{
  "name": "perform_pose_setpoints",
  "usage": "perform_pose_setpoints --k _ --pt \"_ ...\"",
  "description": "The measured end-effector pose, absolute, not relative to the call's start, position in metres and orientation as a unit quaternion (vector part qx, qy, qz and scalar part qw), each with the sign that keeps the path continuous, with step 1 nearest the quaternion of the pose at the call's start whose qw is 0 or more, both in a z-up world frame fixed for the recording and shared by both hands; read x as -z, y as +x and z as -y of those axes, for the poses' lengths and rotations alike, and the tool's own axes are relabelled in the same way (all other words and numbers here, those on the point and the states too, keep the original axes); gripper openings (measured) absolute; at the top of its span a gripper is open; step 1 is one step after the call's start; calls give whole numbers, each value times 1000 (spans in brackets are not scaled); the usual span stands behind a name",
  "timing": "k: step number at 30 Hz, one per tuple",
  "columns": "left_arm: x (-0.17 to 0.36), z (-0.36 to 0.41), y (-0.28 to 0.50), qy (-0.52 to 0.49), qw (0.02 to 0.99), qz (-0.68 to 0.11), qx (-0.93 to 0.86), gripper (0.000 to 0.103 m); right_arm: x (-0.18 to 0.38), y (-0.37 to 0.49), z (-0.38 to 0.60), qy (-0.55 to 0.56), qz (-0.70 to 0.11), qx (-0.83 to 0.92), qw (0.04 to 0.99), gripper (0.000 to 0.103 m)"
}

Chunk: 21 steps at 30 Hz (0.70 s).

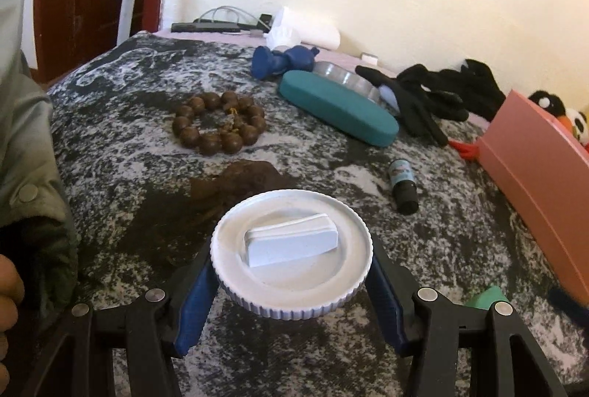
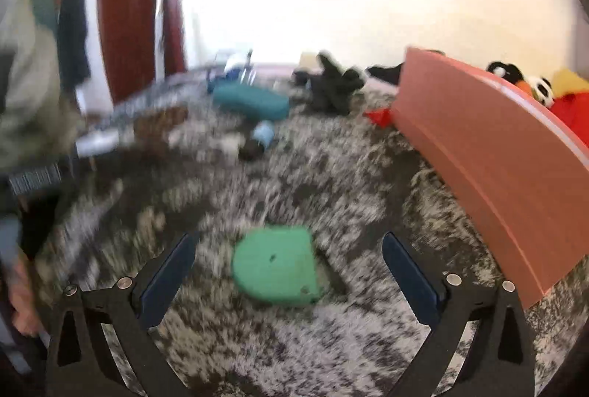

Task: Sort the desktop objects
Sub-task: 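Close the right gripper on the green tape measure and lift it, then carry the white lid and tape measure into the pink box and open both grippers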

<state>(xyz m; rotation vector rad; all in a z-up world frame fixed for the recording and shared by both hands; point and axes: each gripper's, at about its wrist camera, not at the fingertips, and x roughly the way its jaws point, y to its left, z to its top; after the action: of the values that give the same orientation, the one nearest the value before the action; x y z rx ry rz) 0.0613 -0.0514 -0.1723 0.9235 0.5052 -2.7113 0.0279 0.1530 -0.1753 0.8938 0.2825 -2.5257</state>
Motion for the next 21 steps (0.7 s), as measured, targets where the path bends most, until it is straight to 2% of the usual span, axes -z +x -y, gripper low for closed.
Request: perform_pose_setpoints --k 2,4,6,7,21 --pt "172 52 63 314 115 -174 926 64 187 22 -143 347 -121 906 210 102" --pt "172 52 62 316 116 -172 926 64 198 11 -140 380 -121 893 211 95" --pt "172 52 61 318 115 -173 925 64 203 1 -145 397 -95 886 217 67" --pt "172 52 61 319 115 -172 925 64 201 -1 -151 394 -78 890 216 60" --pt "166 48 60 325 105 -186 921 64 185 7 -178 377 -2 895 240 60"
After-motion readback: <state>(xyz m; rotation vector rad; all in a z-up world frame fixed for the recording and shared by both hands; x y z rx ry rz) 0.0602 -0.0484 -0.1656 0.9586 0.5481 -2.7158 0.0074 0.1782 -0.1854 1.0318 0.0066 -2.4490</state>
